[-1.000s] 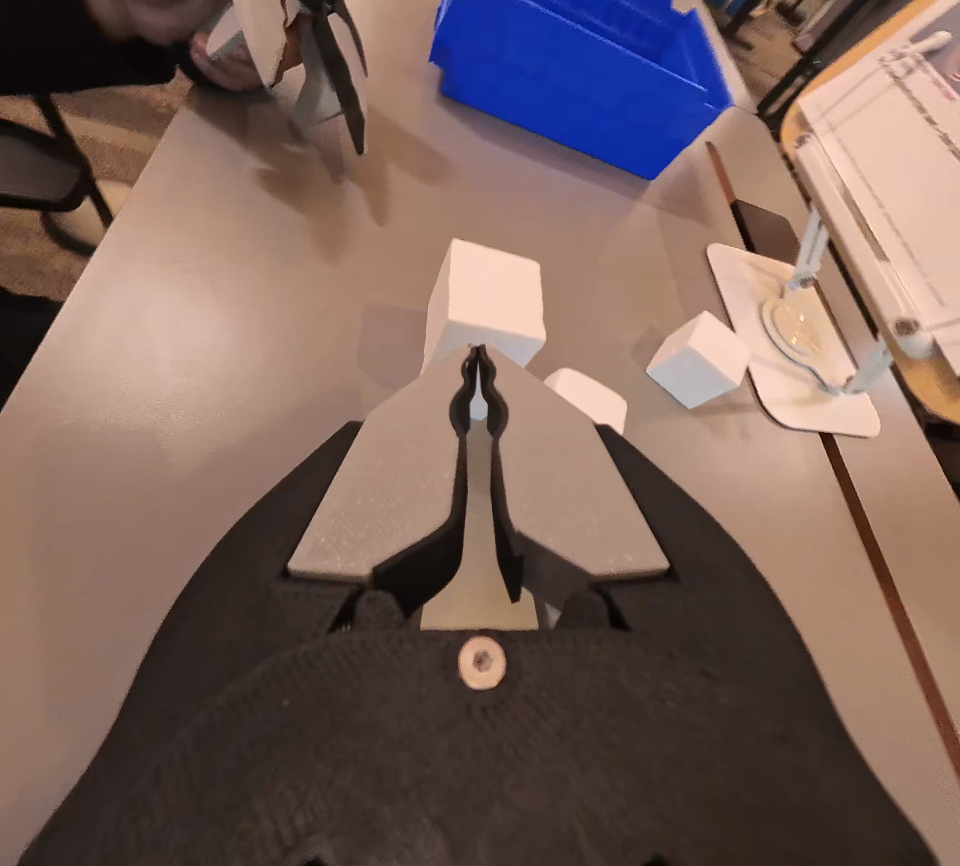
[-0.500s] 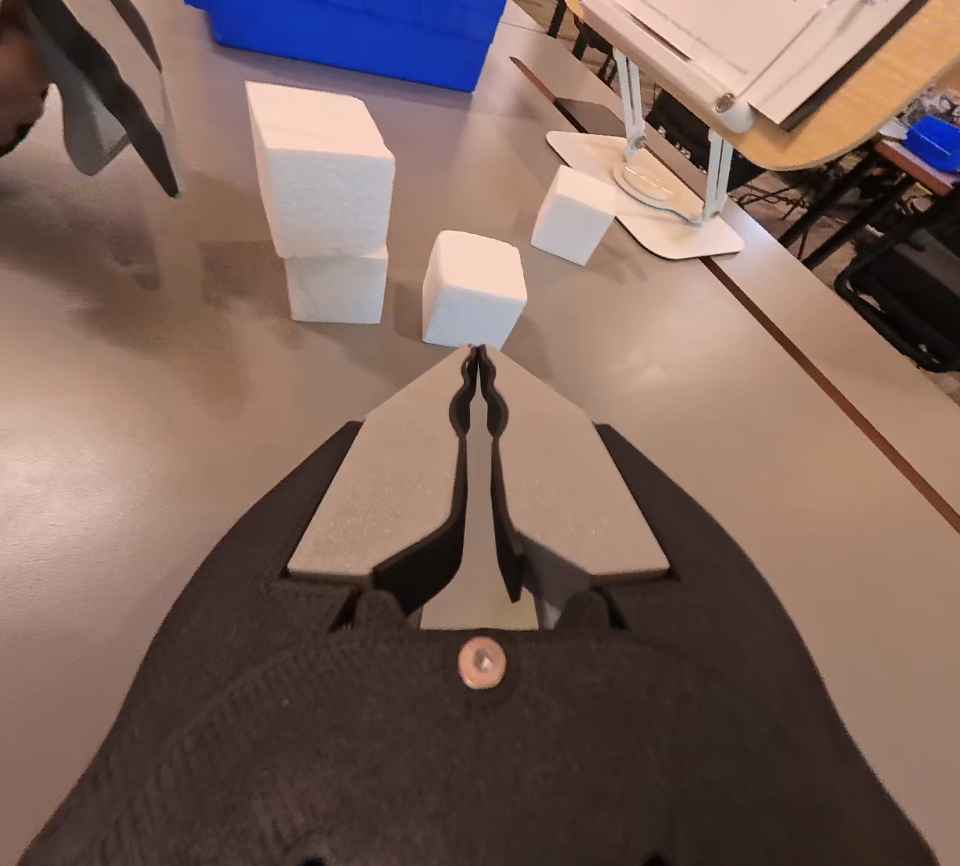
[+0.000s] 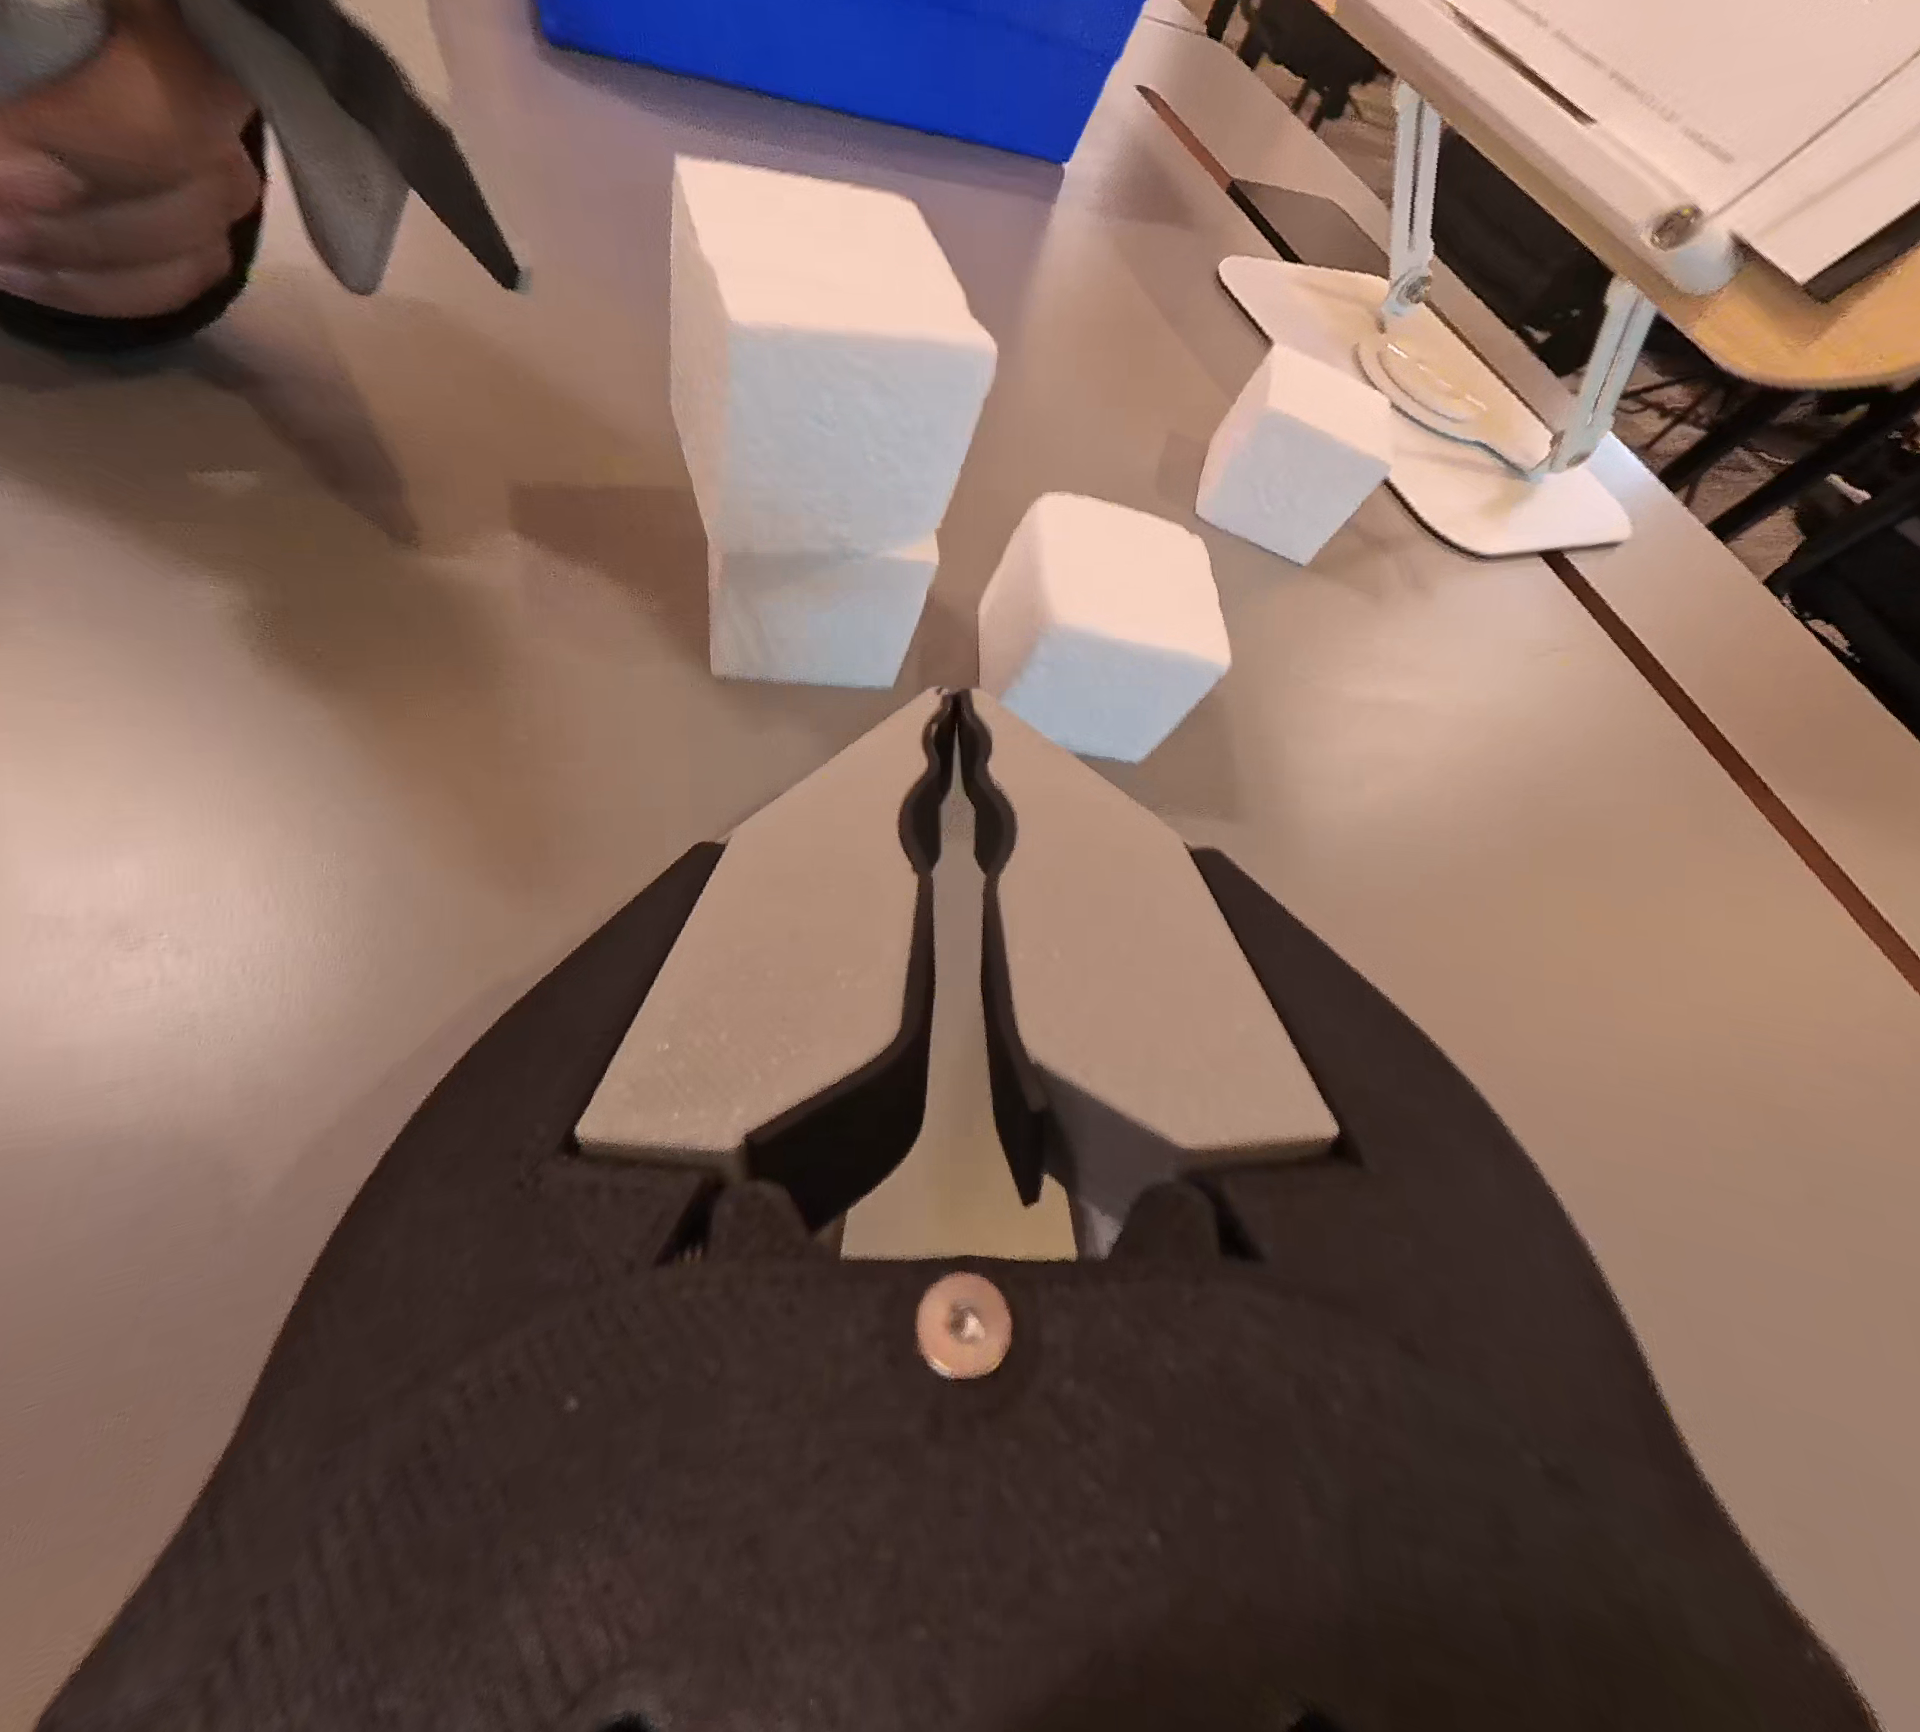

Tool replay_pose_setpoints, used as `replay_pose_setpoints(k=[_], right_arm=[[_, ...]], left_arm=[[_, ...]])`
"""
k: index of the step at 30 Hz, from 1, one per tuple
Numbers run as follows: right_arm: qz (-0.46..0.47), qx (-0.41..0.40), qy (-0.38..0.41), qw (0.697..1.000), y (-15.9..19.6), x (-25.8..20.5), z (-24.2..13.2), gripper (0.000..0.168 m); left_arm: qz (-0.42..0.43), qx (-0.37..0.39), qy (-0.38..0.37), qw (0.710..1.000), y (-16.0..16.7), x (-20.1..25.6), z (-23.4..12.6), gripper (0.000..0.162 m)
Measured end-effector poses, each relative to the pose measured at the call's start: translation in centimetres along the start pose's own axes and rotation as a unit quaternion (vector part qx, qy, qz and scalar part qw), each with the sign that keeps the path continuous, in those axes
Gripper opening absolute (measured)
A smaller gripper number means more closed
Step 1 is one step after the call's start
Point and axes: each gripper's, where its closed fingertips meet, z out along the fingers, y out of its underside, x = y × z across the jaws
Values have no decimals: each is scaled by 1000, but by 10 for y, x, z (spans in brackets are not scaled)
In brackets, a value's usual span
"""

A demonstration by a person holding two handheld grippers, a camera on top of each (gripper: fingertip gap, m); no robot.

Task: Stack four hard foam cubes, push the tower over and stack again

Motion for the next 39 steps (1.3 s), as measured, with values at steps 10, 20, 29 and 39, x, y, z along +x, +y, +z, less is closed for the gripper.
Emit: replay_pose_setpoints(k=[10,20,29,39], right_arm=[[38,56,-11,998,-68,-26,69,0],[42,51,34,997,-61,-9,66,0],[119,45,165,978,-30,57,30,9],[171,18,272,947,-1,97,13,64]], left_arm=[[58,21,7,998,-6,15,-19,63],[68,22,9,997,-4,19,-17,64],[63,17,7,998,-2,16,-15,65],[76,1,-1,997,4,16,-11,64]])
